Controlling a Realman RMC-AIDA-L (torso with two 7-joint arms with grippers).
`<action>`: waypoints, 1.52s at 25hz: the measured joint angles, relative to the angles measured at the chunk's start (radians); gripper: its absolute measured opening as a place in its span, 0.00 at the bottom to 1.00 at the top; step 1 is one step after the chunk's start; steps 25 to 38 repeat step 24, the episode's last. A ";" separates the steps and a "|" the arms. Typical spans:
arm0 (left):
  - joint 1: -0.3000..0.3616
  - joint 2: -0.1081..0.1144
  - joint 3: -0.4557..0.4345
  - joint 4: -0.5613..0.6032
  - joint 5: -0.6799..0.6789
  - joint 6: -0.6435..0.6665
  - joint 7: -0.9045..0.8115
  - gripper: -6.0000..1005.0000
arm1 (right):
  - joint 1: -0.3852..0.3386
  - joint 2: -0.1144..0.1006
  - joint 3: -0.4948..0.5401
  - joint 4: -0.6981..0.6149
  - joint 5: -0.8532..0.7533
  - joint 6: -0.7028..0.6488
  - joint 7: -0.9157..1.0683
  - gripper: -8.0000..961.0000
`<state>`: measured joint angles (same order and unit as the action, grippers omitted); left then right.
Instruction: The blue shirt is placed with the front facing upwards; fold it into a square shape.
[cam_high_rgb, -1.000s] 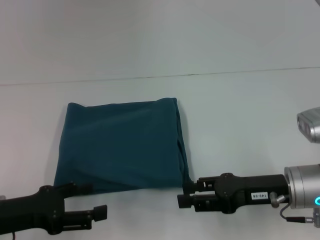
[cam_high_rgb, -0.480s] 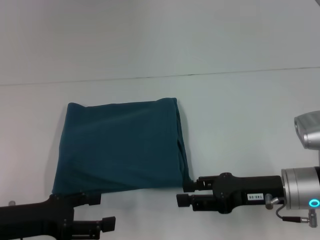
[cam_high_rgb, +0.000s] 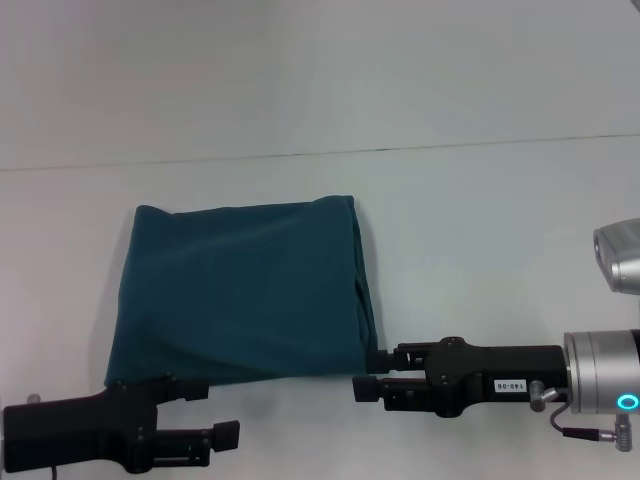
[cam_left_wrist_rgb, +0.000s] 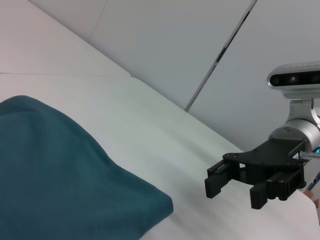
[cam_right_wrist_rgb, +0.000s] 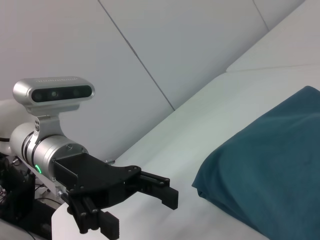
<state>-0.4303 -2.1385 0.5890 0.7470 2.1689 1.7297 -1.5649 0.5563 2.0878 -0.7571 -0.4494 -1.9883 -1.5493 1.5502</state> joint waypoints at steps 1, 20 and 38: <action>-0.001 0.000 0.000 0.000 0.000 0.000 0.000 0.95 | 0.000 0.000 0.000 0.000 -0.001 0.000 0.000 0.62; -0.002 0.000 0.000 0.000 -0.003 0.000 0.003 0.95 | -0.004 0.000 0.003 0.000 0.000 0.000 0.006 0.62; -0.002 0.000 0.000 0.000 -0.003 0.002 0.003 0.95 | -0.004 0.000 0.003 0.000 0.000 0.000 0.005 0.62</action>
